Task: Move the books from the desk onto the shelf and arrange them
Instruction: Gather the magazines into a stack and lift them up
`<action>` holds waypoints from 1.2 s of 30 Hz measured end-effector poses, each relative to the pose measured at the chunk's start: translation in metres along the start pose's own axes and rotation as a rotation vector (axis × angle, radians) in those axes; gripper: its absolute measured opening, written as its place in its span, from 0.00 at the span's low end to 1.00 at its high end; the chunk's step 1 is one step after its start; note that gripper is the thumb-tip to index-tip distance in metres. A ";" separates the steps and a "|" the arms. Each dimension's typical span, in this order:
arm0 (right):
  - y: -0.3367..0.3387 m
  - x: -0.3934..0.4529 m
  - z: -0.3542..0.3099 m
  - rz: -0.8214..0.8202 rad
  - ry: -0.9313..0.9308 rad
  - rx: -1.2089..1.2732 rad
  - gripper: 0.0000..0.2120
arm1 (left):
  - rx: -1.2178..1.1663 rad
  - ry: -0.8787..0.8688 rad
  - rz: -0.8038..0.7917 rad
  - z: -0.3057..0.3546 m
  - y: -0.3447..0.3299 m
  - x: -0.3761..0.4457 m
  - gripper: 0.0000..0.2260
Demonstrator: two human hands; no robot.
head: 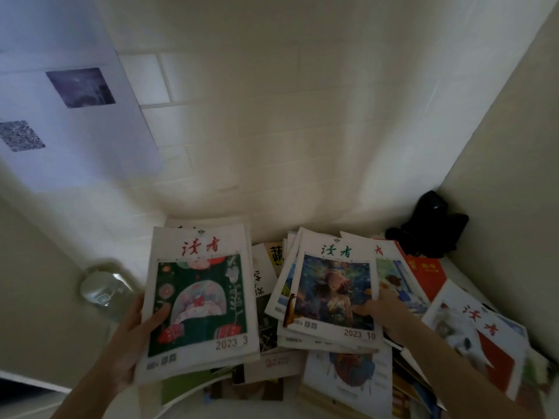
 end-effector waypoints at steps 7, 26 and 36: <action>-0.005 -0.002 0.008 -0.086 -0.057 0.167 0.23 | -0.091 -0.003 -0.125 0.008 -0.094 0.004 0.17; -0.019 0.006 0.008 -0.129 0.049 0.363 0.21 | 0.978 -0.167 0.010 -0.025 -0.211 0.060 0.29; -0.013 -0.003 0.015 -0.142 0.153 0.409 0.17 | 0.443 0.028 0.009 -0.053 -0.200 0.053 0.21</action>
Point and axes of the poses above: each hand's wrist, its own x-axis towards the middle knuckle, its own y-axis out of the back of the hand, z = x × y, the point moved 6 cm from there along x, towards the middle knuckle, and after that the axes turned 4 degrees about y, right-handed, at the moved point
